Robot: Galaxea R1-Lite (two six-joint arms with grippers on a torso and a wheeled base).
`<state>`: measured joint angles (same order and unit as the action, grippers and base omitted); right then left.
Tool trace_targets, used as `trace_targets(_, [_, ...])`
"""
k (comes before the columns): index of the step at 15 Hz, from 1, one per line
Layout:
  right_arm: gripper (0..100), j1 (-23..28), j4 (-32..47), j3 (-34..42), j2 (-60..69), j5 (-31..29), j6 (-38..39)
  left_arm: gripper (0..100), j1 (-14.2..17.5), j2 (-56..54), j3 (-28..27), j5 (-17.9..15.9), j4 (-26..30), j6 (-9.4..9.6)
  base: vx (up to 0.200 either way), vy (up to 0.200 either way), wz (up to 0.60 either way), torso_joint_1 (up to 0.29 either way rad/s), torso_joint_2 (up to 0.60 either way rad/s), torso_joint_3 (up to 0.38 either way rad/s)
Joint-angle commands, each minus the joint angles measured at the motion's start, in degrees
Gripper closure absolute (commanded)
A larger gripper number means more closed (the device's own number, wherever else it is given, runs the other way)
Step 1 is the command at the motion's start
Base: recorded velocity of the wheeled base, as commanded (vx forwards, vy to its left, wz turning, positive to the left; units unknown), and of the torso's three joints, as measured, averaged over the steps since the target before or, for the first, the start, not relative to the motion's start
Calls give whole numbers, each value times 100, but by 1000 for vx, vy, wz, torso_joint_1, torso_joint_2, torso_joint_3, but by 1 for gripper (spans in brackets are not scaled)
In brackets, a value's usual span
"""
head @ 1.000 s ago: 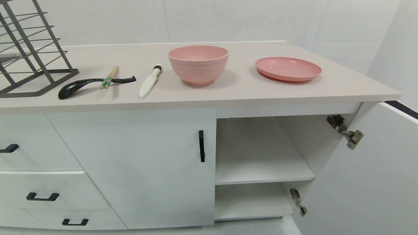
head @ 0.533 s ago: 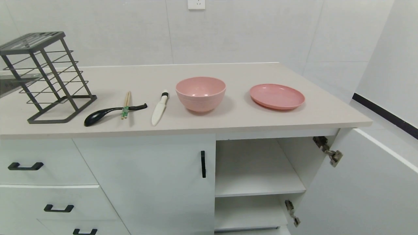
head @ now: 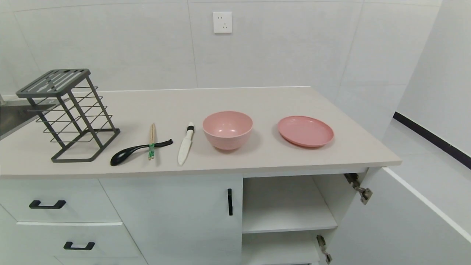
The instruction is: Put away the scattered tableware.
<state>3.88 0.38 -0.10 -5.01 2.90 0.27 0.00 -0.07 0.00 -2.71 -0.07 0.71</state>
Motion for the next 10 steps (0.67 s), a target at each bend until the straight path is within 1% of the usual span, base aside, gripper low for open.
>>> trace_targets(1, [0, -1, -3, 1, -9, 9, 0, 0, 0, 7, 0, -2, -1, 0, 0, 0, 0, 349, -481, -246])
trace_targets(10, [0, -1, -3, 1, -9, 0, 0, 0, 0, 7, 0, -2, -1, 0, 0, 0, 0, 283, -528, -252])
